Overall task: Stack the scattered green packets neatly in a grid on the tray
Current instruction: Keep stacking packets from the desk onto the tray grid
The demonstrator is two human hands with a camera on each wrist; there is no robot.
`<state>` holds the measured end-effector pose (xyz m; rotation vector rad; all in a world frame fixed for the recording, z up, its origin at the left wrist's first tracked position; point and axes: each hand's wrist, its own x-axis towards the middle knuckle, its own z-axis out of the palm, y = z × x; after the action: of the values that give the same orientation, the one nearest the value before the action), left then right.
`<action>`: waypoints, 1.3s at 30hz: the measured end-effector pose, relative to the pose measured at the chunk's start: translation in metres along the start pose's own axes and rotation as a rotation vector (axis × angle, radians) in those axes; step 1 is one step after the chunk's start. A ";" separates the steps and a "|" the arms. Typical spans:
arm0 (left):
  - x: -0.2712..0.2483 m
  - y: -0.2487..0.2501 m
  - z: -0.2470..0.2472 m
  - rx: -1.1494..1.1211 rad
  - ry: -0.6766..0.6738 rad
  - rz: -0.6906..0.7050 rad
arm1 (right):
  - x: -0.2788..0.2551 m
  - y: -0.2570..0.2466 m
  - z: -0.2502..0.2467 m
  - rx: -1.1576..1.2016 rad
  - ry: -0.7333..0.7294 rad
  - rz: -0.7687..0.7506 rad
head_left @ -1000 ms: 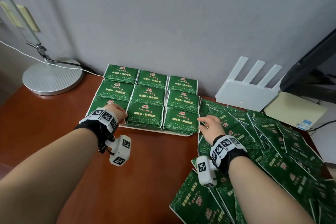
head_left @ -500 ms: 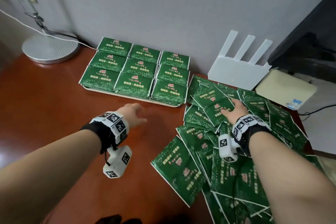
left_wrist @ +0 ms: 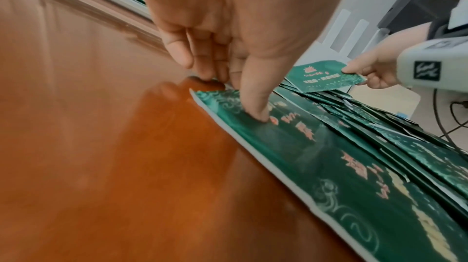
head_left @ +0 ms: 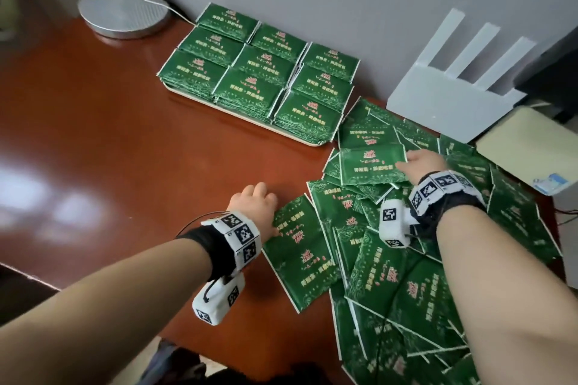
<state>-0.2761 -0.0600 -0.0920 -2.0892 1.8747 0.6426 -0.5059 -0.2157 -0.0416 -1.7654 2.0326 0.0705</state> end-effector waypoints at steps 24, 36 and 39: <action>-0.006 -0.160 -0.027 0.030 -0.035 0.036 | -0.114 -0.114 0.120 0.556 0.082 0.124; 0.014 -0.176 -0.037 -0.161 0.042 -0.049 | -0.151 -0.095 0.125 0.642 0.042 0.222; 0.013 -0.175 -0.036 -0.198 0.010 -0.092 | -0.154 -0.102 0.126 0.678 0.001 0.248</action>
<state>-0.0968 -0.0653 -0.0842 -2.2881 1.7721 0.8273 -0.3591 -0.0504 -0.0740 -1.0922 1.9443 -0.4865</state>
